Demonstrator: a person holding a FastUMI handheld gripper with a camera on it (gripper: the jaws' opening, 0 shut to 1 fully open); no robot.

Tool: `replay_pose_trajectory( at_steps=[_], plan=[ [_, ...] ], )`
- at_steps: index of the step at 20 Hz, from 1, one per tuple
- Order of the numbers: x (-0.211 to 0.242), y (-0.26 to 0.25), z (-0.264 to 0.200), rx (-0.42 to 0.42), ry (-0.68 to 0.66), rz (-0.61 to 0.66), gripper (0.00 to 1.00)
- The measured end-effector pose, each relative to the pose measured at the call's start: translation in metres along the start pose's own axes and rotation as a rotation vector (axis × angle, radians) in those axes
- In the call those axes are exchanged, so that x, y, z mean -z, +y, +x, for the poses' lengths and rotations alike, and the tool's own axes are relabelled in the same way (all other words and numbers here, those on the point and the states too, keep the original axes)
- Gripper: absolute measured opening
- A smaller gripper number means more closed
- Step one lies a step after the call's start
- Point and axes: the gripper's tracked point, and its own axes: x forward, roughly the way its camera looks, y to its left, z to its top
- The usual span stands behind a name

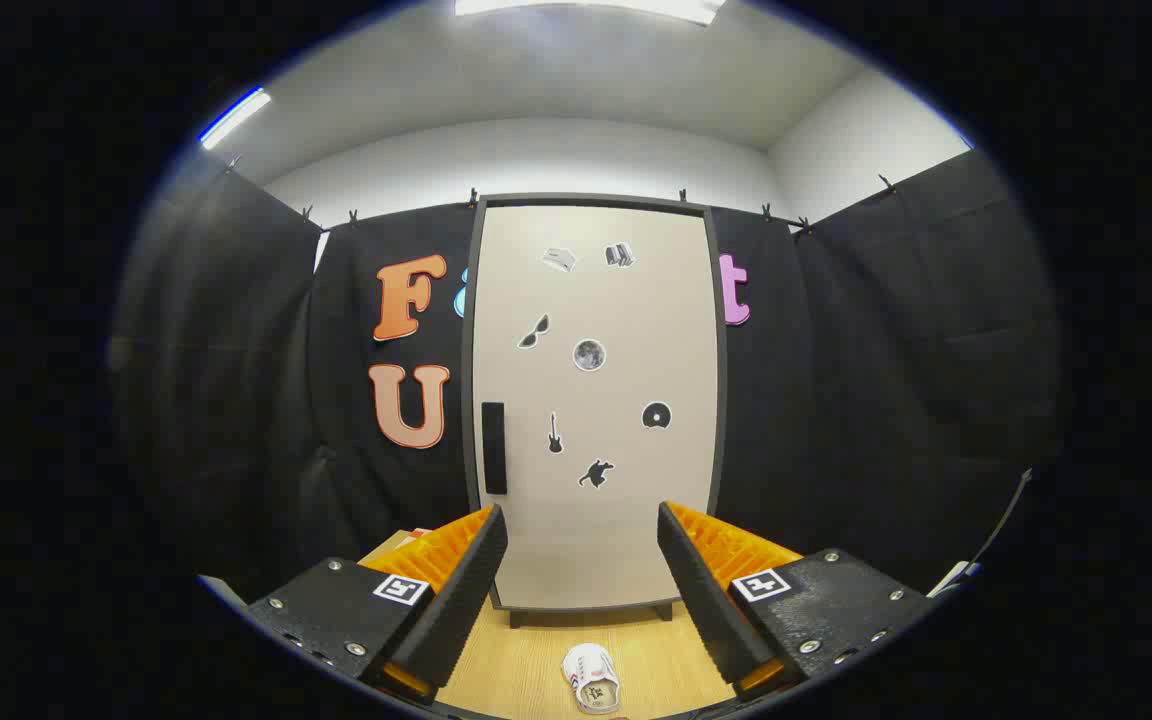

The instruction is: Open the shoe cabinet door, grab the shoes and put them into the shoe cabinet, then close the shoe cabinet door.

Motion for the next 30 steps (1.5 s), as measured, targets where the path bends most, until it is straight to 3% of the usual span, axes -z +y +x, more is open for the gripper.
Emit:
replay_pose_trajectory(
  at_steps=[21, 30],
  plan=[
    [0.003, 0.02, 0.021, -0.03, 0.005, -0.002, 0.95],
    [0.006, 0.058, 0.066, -0.088, 0.015, -0.012, 0.95]
  ],
)
